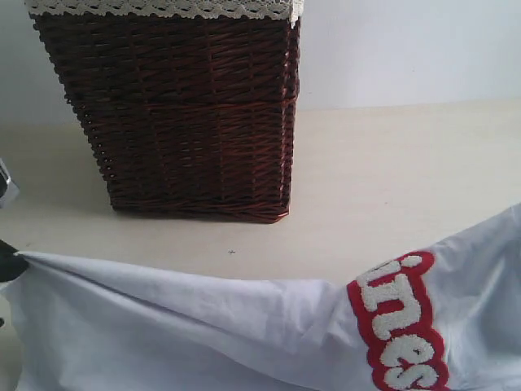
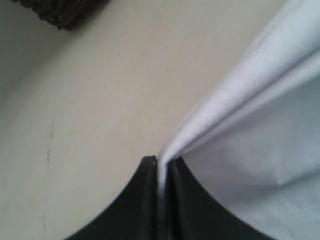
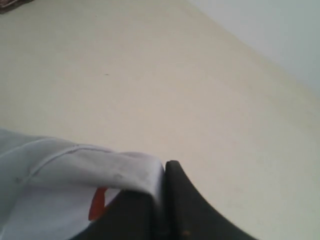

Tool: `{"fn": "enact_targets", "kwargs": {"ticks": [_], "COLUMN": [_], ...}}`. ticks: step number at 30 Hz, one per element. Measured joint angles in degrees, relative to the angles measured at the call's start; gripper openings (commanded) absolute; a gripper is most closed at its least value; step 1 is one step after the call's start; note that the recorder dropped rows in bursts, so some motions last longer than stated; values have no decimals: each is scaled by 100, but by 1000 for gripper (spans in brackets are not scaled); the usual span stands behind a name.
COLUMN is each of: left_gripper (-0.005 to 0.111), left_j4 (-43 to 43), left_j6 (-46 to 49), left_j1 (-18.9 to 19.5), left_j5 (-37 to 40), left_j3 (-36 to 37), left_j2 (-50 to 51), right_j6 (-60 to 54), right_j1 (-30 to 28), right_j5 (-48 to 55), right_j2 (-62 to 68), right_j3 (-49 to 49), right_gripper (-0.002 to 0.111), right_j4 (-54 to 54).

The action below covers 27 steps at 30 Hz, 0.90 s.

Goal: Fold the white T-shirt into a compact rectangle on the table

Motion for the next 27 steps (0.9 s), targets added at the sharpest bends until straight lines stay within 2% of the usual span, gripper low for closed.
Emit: {"fn": "enact_targets", "kwargs": {"ticks": [2,3,4,5,6,9,12,13,19,21,23,25,26,27], "left_gripper": [4,13,20,36,46,80,98,99,98,98,91,64,36,24], "left_j4": [0,11,26,26,26,26,26,26,26,26,26,29,29,29], "left_j6": [70,115,160,171,186,189,189,189,189,189,189,246,263,276], "left_j1": [0,0,0,0,0,0,0,0,0,0,0,0,0,0], "left_j5": [-652,-895,-1343,-1596,-2041,-2678,-2973,-3001,-3383,-4003,-4495,-4642,-4665,-4692], "left_j3": [0,0,0,0,0,0,0,0,0,0,0,0,0,0], "left_j2": [265,347,488,558,691,941,1247,1360,1716,1654,1339,797,549,44], "right_j6": [-874,-1161,-1666,-1836,-2014,-2105,-2143,-2145,-2167,-2167,-2167,-2066,-2055,-2030], "right_j1": [0,0,0,0,0,0,0,0,0,0,0,0,0,0], "right_j5": [-51,-62,-103,-142,-291,-626,-1041,-1120,-1316,-1328,-1339,-1271,-1213,-1059], "right_j2": [313,417,610,708,877,1143,1449,1524,1771,1771,1715,1471,1348,1050], "right_j3": [0,0,0,0,0,0,-37,-90,-823,-1488,-2123,-2490,-2550,-2618], "right_gripper": [20,33,40,49,51,56,58,58,58,57,52,30,9,1], "right_j4": [827,1094,1488,1649,1918,2488,3020,3139,3500,3731,3825,3867,3867,3880]}}
